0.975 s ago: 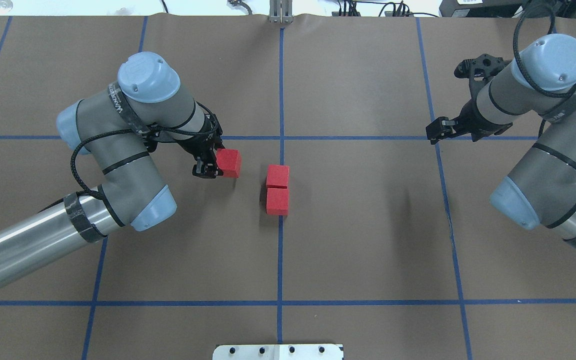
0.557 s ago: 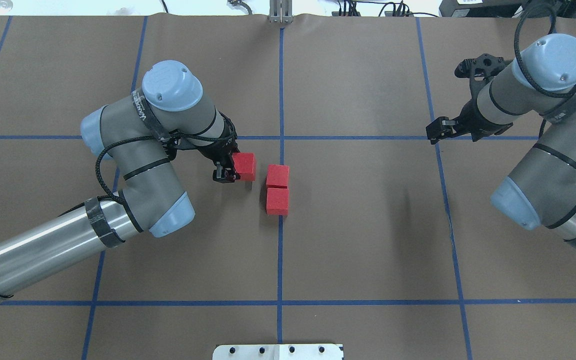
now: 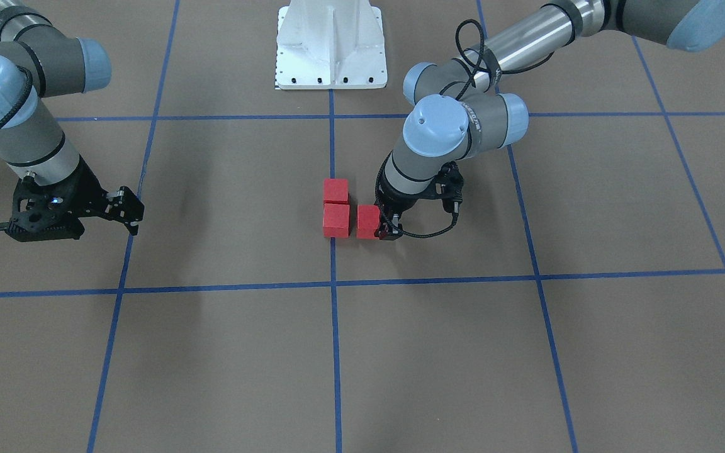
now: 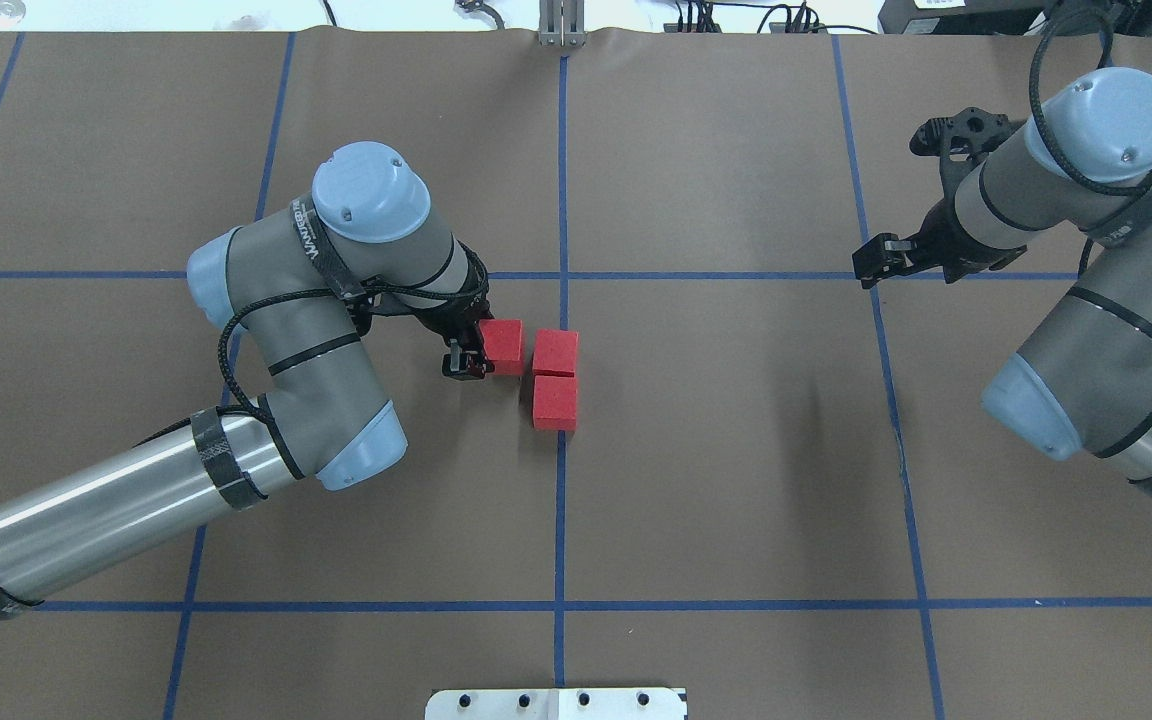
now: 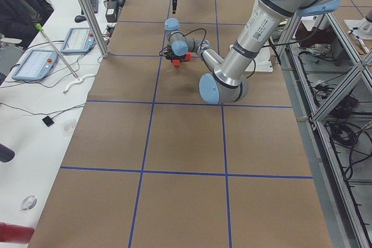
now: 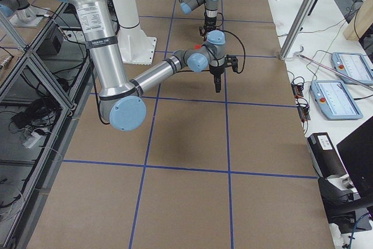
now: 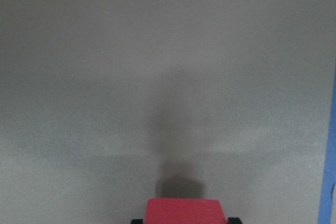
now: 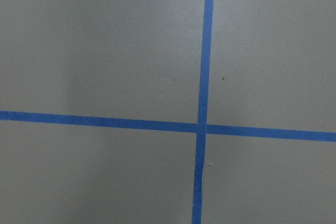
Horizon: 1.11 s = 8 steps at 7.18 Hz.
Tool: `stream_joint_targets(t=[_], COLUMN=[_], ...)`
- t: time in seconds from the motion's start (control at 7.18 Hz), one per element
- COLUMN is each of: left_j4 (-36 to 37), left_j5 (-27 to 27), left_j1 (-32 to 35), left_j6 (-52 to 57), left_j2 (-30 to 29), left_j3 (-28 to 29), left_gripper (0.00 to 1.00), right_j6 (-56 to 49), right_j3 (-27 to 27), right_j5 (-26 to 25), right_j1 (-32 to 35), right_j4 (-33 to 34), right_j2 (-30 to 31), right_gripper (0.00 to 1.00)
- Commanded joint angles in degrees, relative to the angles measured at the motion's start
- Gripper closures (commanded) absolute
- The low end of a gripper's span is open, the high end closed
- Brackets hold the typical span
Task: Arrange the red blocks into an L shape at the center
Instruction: 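Lower and press the cube against the farther center cube with the left gripper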
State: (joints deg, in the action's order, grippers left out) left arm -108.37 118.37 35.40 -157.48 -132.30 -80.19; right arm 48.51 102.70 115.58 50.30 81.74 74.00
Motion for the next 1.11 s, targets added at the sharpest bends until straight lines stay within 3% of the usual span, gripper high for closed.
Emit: stream_joint_targets(t=[0.0, 0.98], left_j4=[0.0, 0.0], left_j5=[-0.2, -0.2], left_j1=[-0.2, -0.2], left_j6=[-0.1, -0.9], left_j2=[-0.2, -1.8], left_j3=[0.0, 2.1], left_gripper=[1.00, 1.00], right_j6=[-0.1, -0.1], right_j3=[-0.1, -0.2], right_j5=[0.0, 0.0], right_j1=[0.0, 0.0], right_j4=[0.0, 0.0], right_j2=[0.1, 0.0], right_gripper=[0.00, 0.00])
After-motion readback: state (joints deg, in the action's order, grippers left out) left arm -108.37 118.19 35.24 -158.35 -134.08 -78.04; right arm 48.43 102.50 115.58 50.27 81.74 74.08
